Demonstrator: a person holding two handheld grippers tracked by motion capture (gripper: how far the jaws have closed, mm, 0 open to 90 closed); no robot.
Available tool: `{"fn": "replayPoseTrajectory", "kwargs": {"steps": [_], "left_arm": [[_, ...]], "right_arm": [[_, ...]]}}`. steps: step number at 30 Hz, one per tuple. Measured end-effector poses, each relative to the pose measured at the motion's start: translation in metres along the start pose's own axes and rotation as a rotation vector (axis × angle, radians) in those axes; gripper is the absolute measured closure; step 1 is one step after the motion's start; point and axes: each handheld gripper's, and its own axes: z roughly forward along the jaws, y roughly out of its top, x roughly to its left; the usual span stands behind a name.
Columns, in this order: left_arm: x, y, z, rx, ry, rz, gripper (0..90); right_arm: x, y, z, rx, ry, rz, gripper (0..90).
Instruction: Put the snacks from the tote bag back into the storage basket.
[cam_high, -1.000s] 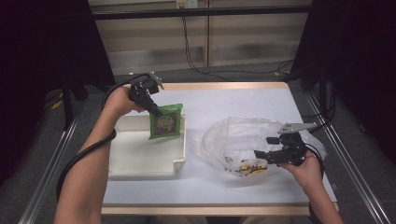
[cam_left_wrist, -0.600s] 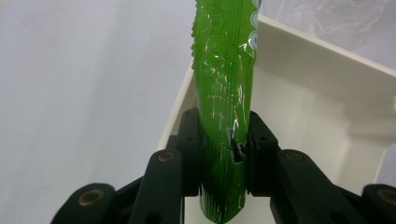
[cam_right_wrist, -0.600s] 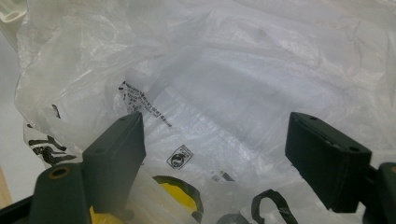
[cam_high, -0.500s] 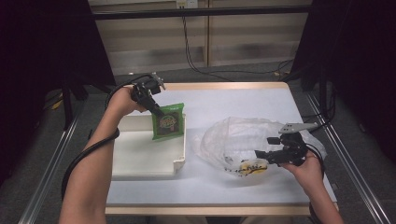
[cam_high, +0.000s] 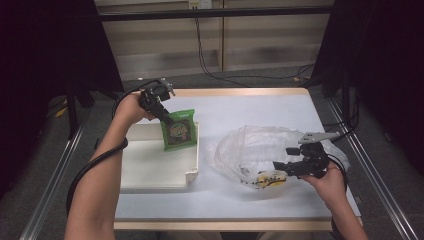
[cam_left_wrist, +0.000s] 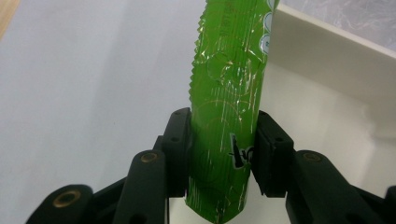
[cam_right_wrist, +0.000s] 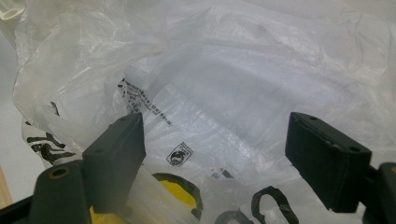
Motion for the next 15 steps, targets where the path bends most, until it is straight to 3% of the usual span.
{"fn": "replayPoseTrajectory", "kwargs": {"steps": [3, 15], "left_arm": [[-0.0004, 0.0001, 0.0009, 0.004, 0.008, 0.001, 55.7], [0.0019, -0.0017, 0.0004, -0.009, 0.027, 0.001, 55.2]], "right_arm": [[-0.0001, 0.0004, -0.0007, -0.005, -0.001, -0.004, 20.0], [-0.0004, -0.0001, 0.0, -0.004, 0.001, -0.001, 20.1]]}}
